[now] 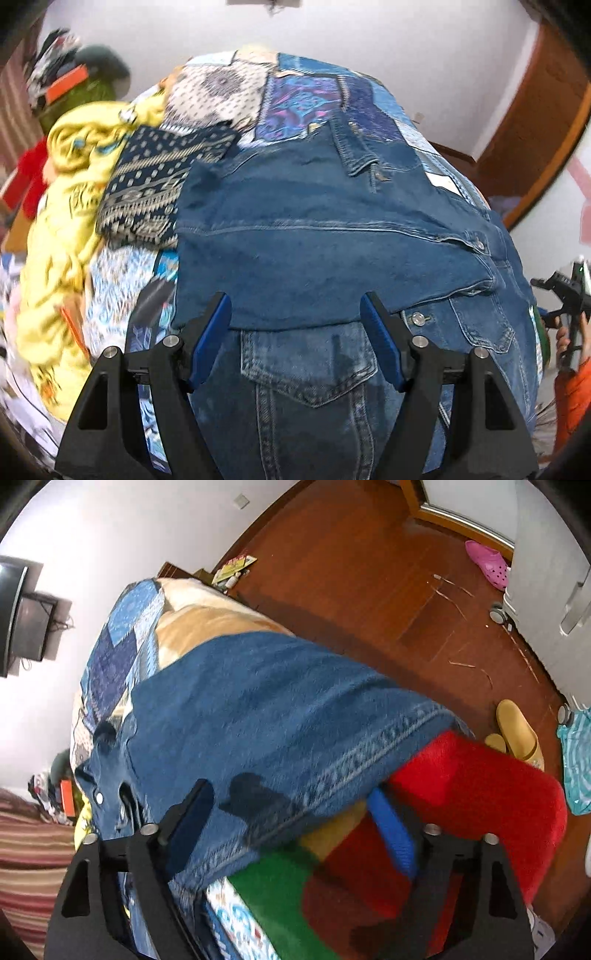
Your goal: Fold large clothes
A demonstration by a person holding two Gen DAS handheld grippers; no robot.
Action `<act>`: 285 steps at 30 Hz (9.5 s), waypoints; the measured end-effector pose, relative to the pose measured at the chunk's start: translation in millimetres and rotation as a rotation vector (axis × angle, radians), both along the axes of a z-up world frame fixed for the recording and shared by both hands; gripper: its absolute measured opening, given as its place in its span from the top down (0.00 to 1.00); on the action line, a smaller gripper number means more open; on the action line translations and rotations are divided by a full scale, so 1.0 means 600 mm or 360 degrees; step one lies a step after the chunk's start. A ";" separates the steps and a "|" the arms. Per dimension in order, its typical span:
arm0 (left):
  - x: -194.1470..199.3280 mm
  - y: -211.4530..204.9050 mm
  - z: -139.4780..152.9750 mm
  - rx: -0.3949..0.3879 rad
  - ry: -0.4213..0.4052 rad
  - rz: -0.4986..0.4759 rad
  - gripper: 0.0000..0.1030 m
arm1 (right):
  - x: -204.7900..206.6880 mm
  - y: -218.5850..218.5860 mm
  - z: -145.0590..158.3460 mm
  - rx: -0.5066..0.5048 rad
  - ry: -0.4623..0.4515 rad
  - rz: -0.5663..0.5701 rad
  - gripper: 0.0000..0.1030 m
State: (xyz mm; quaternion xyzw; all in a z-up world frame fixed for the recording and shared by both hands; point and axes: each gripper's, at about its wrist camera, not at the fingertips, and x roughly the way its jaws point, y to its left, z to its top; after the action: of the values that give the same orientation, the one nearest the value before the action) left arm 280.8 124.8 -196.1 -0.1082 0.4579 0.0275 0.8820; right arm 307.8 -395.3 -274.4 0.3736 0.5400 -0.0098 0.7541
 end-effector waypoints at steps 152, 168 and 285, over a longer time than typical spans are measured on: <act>0.087 -0.097 -0.011 0.0190 0.0032 -0.0489 0.58 | -0.084 0.337 0.122 -0.0948 -0.0296 0.0909 0.47; 0.199 -0.127 -0.073 0.0301 0.0086 -0.0533 0.69 | -0.084 0.342 0.139 -0.0884 -0.0379 0.0914 0.40; -0.219 0.157 -0.127 -0.0653 0.0326 0.0188 0.45 | -0.200 0.359 0.197 -0.0387 -0.0698 0.1057 0.91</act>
State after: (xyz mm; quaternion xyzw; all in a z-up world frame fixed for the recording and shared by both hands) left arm 149.6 219.2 -272.3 -0.3085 0.5339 -0.0037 0.7873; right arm 187.6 -179.8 -156.3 0.0807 0.4526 0.2501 0.8521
